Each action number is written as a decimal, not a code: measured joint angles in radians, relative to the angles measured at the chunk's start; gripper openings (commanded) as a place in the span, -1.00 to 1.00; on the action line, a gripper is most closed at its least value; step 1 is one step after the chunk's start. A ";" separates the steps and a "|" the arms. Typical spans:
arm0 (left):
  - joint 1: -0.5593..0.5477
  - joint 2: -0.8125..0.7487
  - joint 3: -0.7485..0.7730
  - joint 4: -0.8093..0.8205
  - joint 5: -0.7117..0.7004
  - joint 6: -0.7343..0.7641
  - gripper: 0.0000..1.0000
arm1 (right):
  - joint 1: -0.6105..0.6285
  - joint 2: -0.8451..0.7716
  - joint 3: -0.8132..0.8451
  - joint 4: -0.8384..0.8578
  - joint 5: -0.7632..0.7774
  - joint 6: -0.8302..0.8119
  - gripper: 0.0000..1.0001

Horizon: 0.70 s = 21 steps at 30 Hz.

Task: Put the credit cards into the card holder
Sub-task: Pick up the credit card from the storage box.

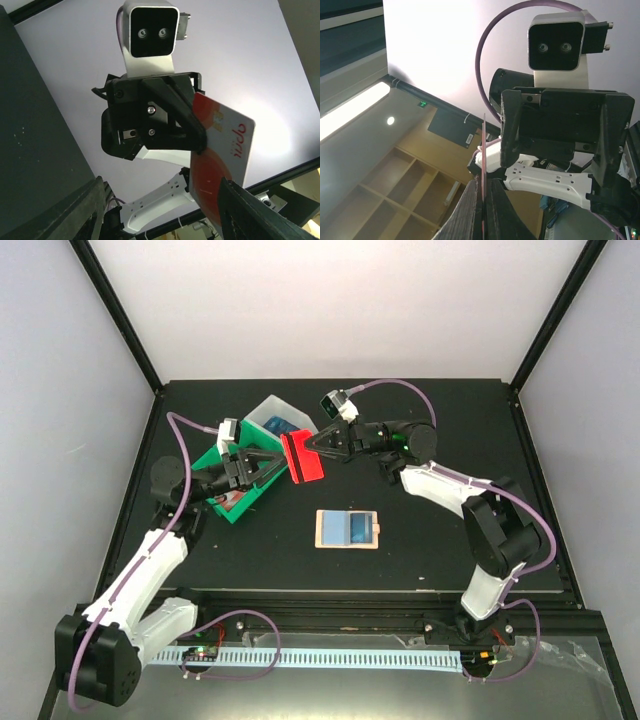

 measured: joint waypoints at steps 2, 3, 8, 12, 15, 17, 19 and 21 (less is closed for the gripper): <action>0.000 0.000 0.000 -0.017 0.002 0.013 0.28 | 0.000 -0.002 0.000 0.000 -0.002 0.000 -0.98; 0.000 0.000 0.000 -0.021 0.004 0.019 0.30 | 0.000 -0.002 0.000 0.000 -0.003 0.000 -0.98; -0.009 -0.008 0.006 -0.021 0.012 0.031 0.41 | 0.000 -0.002 0.000 -0.002 -0.009 -0.010 -0.98; -0.029 -0.014 0.021 -0.013 0.015 0.035 0.38 | 0.003 -0.002 -0.003 -0.006 -0.014 -0.029 -0.98; -0.036 -0.013 0.023 -0.008 0.015 0.038 0.29 | 0.005 -0.002 -0.005 -0.009 -0.016 -0.041 -0.98; -0.039 -0.011 0.023 -0.006 0.014 0.039 0.13 | 0.006 -0.004 -0.009 -0.012 -0.017 -0.050 -0.98; -0.040 -0.008 0.023 -0.006 0.014 0.041 -0.02 | 0.006 -0.005 -0.012 -0.013 -0.018 -0.056 -0.98; -0.041 -0.004 0.023 -0.007 0.014 0.045 -0.11 | 0.006 -0.006 -0.016 -0.012 -0.019 -0.059 -0.98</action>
